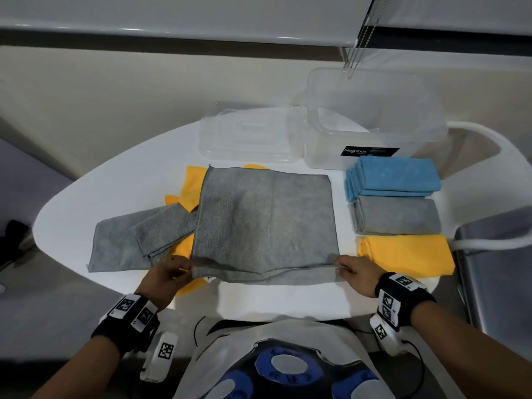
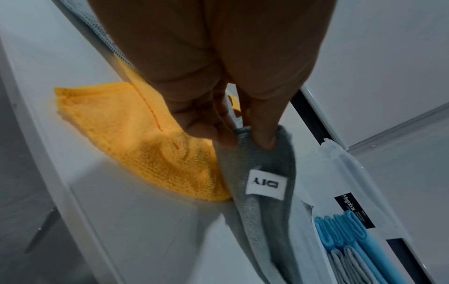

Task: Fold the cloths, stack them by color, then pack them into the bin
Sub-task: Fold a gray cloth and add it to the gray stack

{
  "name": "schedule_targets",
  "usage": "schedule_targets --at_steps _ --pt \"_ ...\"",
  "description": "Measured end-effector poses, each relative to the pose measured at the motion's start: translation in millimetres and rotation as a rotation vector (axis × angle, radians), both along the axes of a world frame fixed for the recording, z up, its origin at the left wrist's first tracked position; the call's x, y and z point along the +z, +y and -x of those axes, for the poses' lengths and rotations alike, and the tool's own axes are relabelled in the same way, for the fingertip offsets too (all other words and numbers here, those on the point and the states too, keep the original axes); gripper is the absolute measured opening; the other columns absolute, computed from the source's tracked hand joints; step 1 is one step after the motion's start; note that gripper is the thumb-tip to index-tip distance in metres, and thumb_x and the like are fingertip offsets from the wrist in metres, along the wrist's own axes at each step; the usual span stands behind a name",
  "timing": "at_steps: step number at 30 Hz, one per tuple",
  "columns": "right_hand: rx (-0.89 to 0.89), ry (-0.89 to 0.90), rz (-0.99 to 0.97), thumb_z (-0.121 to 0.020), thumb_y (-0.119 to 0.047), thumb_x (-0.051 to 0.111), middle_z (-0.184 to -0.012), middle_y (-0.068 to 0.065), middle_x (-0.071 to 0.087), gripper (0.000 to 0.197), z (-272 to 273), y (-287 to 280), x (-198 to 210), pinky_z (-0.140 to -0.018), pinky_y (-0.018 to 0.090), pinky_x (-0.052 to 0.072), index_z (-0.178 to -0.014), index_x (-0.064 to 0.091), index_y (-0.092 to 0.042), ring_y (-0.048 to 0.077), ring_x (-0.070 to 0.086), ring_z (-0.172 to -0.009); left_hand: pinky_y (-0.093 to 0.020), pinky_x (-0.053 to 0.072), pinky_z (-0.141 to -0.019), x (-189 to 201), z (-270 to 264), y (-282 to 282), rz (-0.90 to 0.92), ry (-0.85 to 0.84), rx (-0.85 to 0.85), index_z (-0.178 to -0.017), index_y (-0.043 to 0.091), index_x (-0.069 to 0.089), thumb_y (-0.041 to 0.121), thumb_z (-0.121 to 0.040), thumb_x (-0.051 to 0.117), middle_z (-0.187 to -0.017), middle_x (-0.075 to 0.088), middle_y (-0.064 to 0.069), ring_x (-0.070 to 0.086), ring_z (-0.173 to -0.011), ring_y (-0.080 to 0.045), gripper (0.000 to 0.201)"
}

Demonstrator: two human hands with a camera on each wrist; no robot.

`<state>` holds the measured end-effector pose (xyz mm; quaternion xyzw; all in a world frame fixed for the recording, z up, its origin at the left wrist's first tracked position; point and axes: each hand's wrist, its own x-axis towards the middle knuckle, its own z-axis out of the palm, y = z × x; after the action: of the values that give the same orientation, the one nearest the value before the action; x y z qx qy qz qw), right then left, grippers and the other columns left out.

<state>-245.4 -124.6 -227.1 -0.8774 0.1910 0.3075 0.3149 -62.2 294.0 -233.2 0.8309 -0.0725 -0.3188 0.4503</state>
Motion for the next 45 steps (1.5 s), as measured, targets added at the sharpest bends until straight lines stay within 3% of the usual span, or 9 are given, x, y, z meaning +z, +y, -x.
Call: schedule_targets --at_steps 5,10,14,17,24,30,36,40,45 --pt "-0.013 0.048 0.039 -0.100 -0.020 0.047 -0.083 -0.013 0.051 0.027 0 -2 5 -0.061 0.012 0.037 -0.074 0.047 -0.027 0.012 0.051 -0.076 -0.016 0.043 -0.076 -1 -1 -4 0.061 -0.006 0.115 -0.073 -0.003 0.064 0.018 -0.087 0.071 -0.090 0.068 0.002 0.061 -0.084 -0.008 0.026" --pt "-0.035 -0.004 0.116 -0.099 -0.018 0.044 -0.095 0.004 0.062 0.025 -7 -2 2 -0.050 0.013 0.033 -0.122 0.055 -0.015 0.004 0.048 -0.063 -0.035 0.045 -0.067 -8 -14 -14 -0.012 0.071 0.144 -0.068 0.003 0.059 0.037 -0.078 0.072 -0.063 0.058 -0.005 0.054 -0.061 -0.022 0.038" --pt "-0.107 -0.067 0.146 -0.097 -0.014 0.045 -0.069 -0.007 0.047 0.020 -16 0 -3 -0.051 0.015 0.031 -0.115 0.053 -0.016 0.009 0.046 -0.060 -0.041 0.052 -0.061 -21 -25 -19 -0.113 -0.016 0.135 -0.069 0.024 0.061 0.052 -0.077 0.061 -0.063 0.063 -0.003 0.059 -0.059 -0.026 0.029" --pt "-0.109 -0.059 0.212 -0.096 -0.012 0.045 -0.069 -0.009 0.040 0.016 -21 0 -5 -0.054 0.015 0.030 -0.091 0.042 -0.027 0.009 0.042 -0.062 -0.036 0.053 -0.059 -20 -30 -26 -0.242 -0.111 0.070 -0.079 0.023 0.060 0.041 -0.093 0.056 -0.069 0.067 -0.004 0.063 -0.061 -0.026 0.023" --pt "-0.239 -0.099 0.229 -0.095 -0.012 0.051 -0.078 0.006 0.053 0.005 -25 -4 -16 -0.057 0.024 0.035 -0.095 0.053 -0.007 0.030 0.057 -0.082 -0.028 0.037 -0.056 -16 -38 -44 -0.399 -0.191 0.026 -0.089 0.019 0.059 0.037 -0.096 0.053 -0.074 0.062 -0.003 0.058 -0.069 -0.022 0.021" --pt "-0.302 -0.090 0.315 -0.093 -0.022 0.056 -0.089 0.003 0.052 0.012 -29 -5 -22 -0.073 0.026 0.038 -0.097 0.045 -0.024 0.022 0.048 -0.082 -0.029 0.038 -0.066 -21 -45 -53 -0.488 -0.229 0.008 -0.103 0.016 0.061 0.036 -0.097 0.051 -0.088 0.063 -0.006 0.053 -0.077 -0.023 0.024" --pt "-0.183 -0.066 0.391 -0.094 -0.005 0.046 -0.076 0.004 0.044 0.013 -33 -6 -33 -0.048 0.012 0.034 -0.082 0.043 -0.009 0.021 0.042 -0.073 -0.030 0.041 -0.068 -21 -45 -58 -0.554 -0.245 0.009 -0.109 0.013 0.063 0.036 -0.097 0.049 -0.101 0.068 -0.013 0.062 -0.092 -0.034 0.029" --pt "-0.297 -0.083 0.349 -0.094 -0.021 0.053 -0.092 0.005 0.053 0.013 -32 -3 -32 -0.074 0.027 0.039 -0.106 0.051 -0.017 0.022 0.048 -0.083 -0.032 0.046 -0.070 -22 -47 -60 -0.589 -0.247 -0.018 -0.113 0.013 0.063 0.036 -0.097 0.048 -0.102 0.068 -0.015 0.063 -0.092 -0.035 0.032" --pt "-0.327 -0.119 0.309 -0.092 -0.020 0.053 -0.101 0.012 0.063 0.025 -35 -1 -23 -0.075 0.031 0.044 -0.116 0.050 -0.013 0.031 0.061 -0.095 -0.034 0.047 -0.072 -19 -48 -63 -0.576 -0.258 -0.014 -0.107 0.010 0.064 0.032 -0.095 0.052 -0.101 0.067 -0.017 0.062 -0.092 -0.036 0.028"
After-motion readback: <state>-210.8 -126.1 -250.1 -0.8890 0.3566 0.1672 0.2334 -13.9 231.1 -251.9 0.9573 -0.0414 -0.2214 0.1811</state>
